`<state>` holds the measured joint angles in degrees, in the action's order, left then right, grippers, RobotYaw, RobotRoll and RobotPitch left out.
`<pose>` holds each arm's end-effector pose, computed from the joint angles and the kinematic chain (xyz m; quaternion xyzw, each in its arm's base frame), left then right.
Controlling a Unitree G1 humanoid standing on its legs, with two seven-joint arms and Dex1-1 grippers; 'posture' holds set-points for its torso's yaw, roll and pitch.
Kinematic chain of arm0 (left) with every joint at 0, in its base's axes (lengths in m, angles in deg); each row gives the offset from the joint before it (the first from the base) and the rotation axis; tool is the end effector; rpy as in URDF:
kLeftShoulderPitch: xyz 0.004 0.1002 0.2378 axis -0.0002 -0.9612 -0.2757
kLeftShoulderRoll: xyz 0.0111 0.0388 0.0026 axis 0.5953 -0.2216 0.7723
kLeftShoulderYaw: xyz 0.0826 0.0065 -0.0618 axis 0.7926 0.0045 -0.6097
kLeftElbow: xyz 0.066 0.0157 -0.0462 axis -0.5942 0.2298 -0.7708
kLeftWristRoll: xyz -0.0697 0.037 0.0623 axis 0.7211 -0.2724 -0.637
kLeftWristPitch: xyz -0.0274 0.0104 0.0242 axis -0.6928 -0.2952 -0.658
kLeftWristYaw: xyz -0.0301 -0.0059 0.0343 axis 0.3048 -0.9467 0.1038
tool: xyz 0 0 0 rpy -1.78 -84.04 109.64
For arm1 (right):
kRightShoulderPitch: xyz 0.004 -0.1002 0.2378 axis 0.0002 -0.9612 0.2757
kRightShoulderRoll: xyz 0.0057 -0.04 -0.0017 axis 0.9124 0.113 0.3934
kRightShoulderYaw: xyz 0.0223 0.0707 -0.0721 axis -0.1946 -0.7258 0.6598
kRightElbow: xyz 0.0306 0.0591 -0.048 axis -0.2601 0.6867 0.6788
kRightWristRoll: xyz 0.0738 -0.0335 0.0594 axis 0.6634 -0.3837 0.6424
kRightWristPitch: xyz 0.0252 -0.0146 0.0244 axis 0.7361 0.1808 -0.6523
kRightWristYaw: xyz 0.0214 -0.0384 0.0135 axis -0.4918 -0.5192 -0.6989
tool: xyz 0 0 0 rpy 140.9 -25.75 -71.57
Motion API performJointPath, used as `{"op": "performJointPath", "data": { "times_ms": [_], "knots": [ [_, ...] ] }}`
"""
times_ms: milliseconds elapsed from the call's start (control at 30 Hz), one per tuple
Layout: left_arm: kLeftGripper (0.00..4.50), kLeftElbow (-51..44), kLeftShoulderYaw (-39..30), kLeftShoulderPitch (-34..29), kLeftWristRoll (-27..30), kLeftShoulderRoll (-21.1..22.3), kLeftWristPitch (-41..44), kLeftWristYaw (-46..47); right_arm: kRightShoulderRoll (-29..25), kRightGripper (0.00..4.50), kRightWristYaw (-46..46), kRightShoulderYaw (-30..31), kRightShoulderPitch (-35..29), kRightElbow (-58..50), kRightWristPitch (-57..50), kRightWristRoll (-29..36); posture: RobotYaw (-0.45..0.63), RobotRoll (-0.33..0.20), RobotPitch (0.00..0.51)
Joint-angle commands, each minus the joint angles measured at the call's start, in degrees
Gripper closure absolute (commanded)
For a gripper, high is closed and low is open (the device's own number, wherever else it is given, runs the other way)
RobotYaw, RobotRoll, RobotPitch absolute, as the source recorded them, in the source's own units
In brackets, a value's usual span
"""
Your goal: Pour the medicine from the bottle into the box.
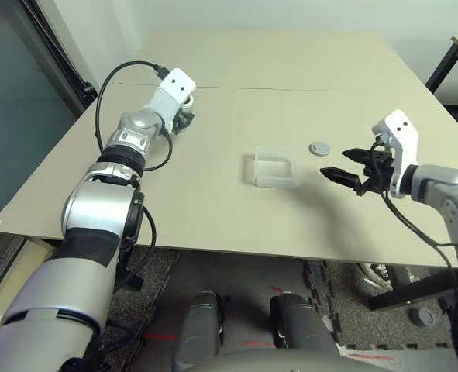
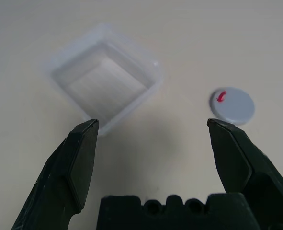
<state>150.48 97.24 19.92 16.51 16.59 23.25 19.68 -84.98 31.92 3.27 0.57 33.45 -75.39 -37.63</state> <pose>0.3779 0.1988 0.2021 0.3347 0.0908 -0.1358 0.9281 0.2645 -0.2559 0.1666 -0.0887 0.1544 0.3413 0.9229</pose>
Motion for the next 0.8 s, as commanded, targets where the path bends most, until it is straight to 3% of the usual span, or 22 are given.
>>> {"op": "performJointPath", "data": {
  "times_ms": [33, 167, 300, 533, 800],
  "knots": [
    [1.84, 1.14, -5.33, 0.37, 3.62, -1.01, 3.89, 3.59, 1.29, 0.00, -0.87, 0.63, 0.66, 0.52, 0.47, -0.58, -0.11, 0.000, 0.046],
    [1.84, 1.09, -14.11, -1.67, 10.00, -2.81, 6.94, 6.77, 2.20, 0.00, -1.38, 1.55, 0.34, 0.04, 1.02, -1.60, -0.12, 0.000, 0.045],
    [1.84, 0.81, -15.60, -4.29, 9.99, -4.00, 6.67, 8.09, 2.45, 0.00, -1.50, 1.76, 0.11, -0.84, 0.55, -1.78, -0.12, 0.000, 0.049],
    [1.84, 0.57, -9.45, -3.27, 3.24, -4.37, 3.53, 8.11, 1.67, 0.00, -1.08, 1.83, -0.61, -1.41, 0.11, -1.91, -0.12, 0.000, 0.055],
    [1.84, 1.25, 10.76, 5.86, -15.54, -9.06, -6.25, 7.79, 2.88, 0.00, -2.50, 2.08, 0.06, -2.61, -0.73, -1.74, -0.16, 0.000, 0.054]
  ]
}}
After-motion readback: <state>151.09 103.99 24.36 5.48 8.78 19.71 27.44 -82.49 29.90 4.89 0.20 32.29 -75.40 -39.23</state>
